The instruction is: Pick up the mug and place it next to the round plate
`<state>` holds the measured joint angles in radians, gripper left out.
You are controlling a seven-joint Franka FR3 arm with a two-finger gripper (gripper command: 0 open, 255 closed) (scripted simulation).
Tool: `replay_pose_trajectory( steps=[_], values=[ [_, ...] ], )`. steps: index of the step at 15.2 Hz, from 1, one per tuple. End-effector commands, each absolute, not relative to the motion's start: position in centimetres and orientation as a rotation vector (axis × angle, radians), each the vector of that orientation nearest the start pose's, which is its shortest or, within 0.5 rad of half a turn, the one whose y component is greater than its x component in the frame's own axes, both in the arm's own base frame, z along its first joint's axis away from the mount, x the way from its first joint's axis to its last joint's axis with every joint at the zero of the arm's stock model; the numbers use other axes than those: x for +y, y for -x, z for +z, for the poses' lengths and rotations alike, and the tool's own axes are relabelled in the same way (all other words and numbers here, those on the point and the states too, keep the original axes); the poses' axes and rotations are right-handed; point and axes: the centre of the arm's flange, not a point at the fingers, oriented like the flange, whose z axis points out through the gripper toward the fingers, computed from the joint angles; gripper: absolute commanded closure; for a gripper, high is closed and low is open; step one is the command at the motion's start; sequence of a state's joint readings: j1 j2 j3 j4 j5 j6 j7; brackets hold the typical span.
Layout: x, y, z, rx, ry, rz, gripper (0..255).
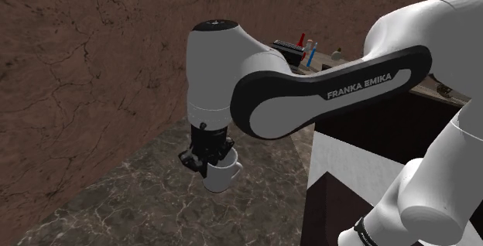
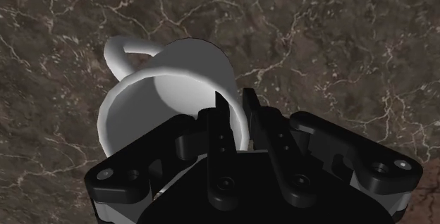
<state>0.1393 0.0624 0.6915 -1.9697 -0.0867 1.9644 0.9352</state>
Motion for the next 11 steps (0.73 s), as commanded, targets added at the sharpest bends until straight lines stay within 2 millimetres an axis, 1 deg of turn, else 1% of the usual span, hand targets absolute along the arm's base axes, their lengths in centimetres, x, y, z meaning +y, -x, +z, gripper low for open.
replay_pose_trajectory(
  steps=[1, 11],
  values=[
    [40.7, -38.6, 45.4, 0.111, 3.205, 0.005, 255],
    [40.7, -38.6, 50.7, 0.111, 3.205, 0.005, 255]
  ],
)
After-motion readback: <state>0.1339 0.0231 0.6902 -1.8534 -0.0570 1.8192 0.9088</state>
